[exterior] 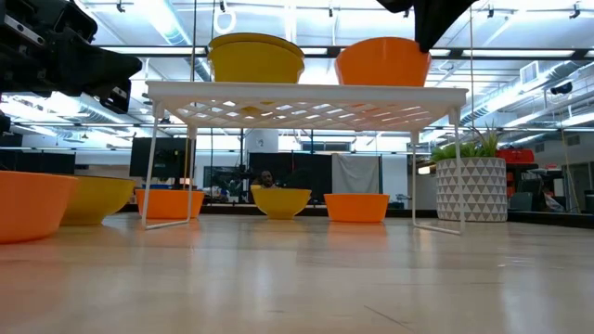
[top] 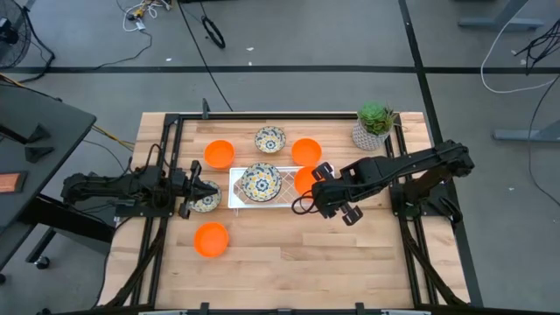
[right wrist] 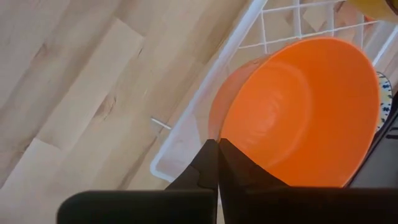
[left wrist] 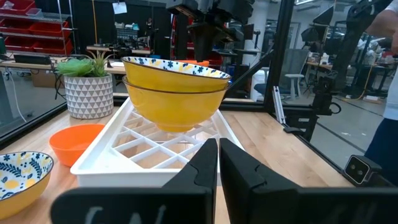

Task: Pick & Place Mini bowls
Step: Put the orange bowl on the shelf

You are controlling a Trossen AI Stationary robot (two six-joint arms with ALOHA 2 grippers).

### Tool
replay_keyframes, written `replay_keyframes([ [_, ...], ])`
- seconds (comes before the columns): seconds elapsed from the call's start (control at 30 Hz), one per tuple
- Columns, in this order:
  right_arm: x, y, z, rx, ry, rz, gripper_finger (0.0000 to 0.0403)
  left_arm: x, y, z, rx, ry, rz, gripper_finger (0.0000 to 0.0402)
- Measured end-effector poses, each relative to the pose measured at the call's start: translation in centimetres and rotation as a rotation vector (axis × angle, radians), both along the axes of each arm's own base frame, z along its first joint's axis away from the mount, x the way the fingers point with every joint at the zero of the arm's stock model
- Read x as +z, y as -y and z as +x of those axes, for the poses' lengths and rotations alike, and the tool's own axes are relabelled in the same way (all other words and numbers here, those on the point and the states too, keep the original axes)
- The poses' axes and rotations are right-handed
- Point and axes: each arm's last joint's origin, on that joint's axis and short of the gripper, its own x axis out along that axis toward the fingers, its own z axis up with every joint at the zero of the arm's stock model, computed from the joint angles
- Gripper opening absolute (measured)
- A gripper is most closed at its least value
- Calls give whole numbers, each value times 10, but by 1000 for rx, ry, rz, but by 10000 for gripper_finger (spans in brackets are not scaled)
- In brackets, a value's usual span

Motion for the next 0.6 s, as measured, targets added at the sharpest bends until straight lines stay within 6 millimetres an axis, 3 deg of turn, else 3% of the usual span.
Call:
replay_keyframes([
  [0.23,-12,0,-1,-15,-33,-8,0,0,0,0,0,0,0,23],
  [0.6,-12,-1,1,-17,-12,-4,16,0,0,0,0,0,0,23],
])
